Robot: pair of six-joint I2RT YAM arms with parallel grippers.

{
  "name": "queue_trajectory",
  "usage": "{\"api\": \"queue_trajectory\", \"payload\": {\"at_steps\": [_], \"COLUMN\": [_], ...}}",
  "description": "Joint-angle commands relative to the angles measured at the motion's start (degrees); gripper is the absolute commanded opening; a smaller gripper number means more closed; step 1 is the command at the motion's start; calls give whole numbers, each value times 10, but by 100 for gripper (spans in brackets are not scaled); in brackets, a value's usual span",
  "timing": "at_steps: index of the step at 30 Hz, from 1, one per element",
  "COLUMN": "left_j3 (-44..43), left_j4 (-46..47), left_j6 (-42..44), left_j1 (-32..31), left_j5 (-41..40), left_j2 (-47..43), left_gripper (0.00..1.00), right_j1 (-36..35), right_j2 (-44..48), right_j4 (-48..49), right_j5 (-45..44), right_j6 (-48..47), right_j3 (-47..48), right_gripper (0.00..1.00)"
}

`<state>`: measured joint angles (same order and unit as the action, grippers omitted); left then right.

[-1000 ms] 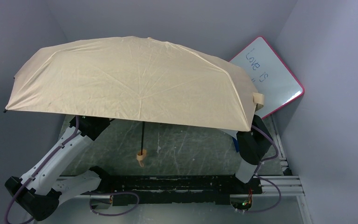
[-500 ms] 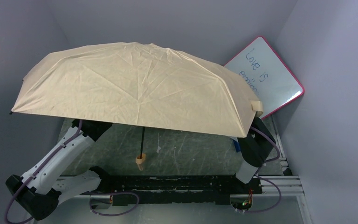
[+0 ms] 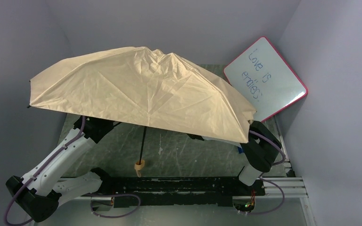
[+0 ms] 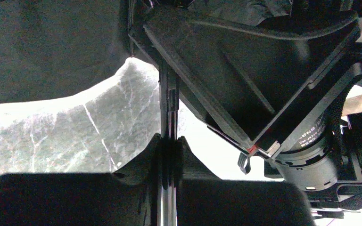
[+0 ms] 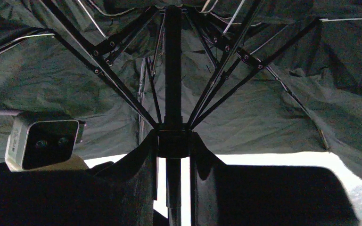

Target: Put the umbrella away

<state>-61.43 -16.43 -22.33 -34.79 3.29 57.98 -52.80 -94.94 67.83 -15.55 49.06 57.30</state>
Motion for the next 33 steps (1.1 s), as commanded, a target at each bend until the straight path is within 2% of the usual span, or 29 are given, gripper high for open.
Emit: {"api": "queue_trajectory", "payload": {"at_steps": [1, 5, 8, 9, 11, 16, 21, 22, 27, 29, 33], "left_j3": [-9, 8, 26, 35, 53, 96, 140, 144, 151, 146, 138], "left_j4": [84, 96, 97, 97, 95, 92, 121, 123, 148, 148, 152], "left_j6": [4, 8, 5, 3, 2, -14, -49, -54, -68, -66, -64], "left_j1": [7, 7, 7, 7, 7, 7, 7, 7, 7, 7, 7], "left_j5": [-23, 11, 45, 53, 65, 108, 155, 154, 158, 153, 137], "left_j2": [-12, -17, -25, -30, -41, -72, -88, -88, -82, -77, -78], "left_gripper": [10, 36, 64, 79, 84, 86, 74, 69, 20, 6, 5], "right_j1": [-15, -14, -5, 0, 11, 31, 45, 46, 47, 48, 50], "right_j2": [37, 47, 52, 51, 45, 36, 27, 27, 33, 39, 66], "right_j4": [12, 27, 28, 28, 29, 17, 29, 29, 26, 29, -1], "right_j5": [-33, -67, -73, -70, -58, -41, -28, -26, -16, -12, -14], "right_j6": [39, 70, 83, 89, 96, 99, 100, 96, 74, 60, 15], "right_j3": [-9, -1, 19, 29, 47, 81, 92, 92, 74, 61, 33], "right_gripper": [0, 0, 0, 0, 0, 0, 0, 0, 0, 0, 0]}}
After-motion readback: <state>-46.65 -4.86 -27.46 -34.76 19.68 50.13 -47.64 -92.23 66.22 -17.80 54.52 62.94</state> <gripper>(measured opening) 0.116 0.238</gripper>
